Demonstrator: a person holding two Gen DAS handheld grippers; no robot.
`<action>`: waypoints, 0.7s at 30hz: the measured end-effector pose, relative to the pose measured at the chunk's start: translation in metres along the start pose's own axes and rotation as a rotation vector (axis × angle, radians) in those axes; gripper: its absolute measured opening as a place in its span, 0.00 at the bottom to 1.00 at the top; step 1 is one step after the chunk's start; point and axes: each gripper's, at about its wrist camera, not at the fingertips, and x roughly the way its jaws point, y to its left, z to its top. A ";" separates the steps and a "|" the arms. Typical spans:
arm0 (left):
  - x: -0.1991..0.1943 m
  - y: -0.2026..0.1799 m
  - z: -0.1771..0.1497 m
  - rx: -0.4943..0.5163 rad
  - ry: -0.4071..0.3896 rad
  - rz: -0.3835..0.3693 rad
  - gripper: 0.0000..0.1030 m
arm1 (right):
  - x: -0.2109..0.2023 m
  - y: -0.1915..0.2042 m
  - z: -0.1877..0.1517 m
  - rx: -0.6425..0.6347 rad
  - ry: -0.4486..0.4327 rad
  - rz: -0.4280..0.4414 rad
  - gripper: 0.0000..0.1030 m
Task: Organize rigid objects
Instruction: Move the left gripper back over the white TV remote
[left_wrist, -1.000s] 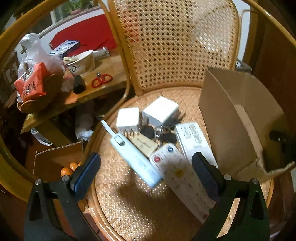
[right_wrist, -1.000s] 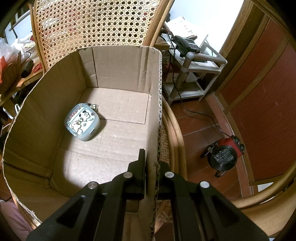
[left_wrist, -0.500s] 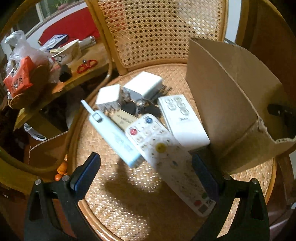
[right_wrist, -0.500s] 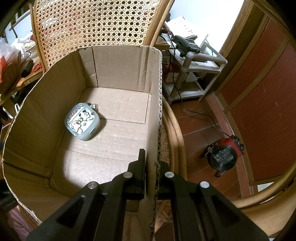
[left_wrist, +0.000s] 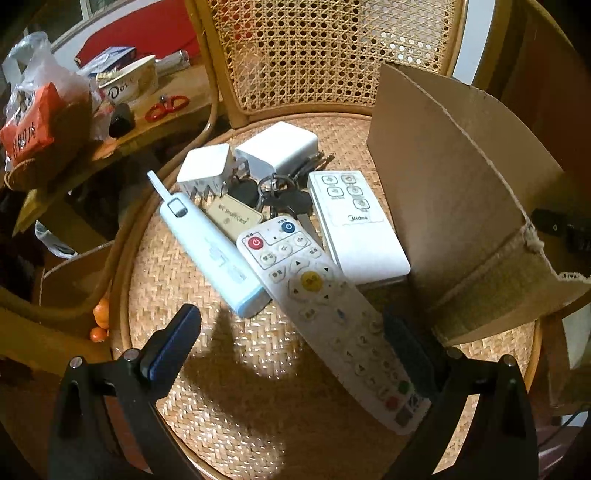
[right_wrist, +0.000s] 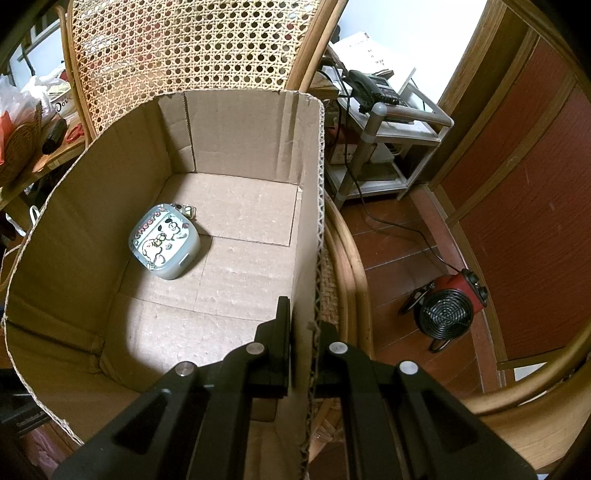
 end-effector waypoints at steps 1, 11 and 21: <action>0.000 0.000 0.000 0.000 0.005 -0.006 0.95 | 0.000 0.000 0.000 0.000 0.000 0.000 0.07; 0.005 -0.001 -0.001 -0.013 0.056 -0.067 0.95 | 0.000 0.000 0.000 0.001 0.000 -0.001 0.07; 0.013 -0.001 -0.008 0.015 0.087 -0.050 0.96 | 0.000 0.000 0.000 0.001 0.001 -0.001 0.07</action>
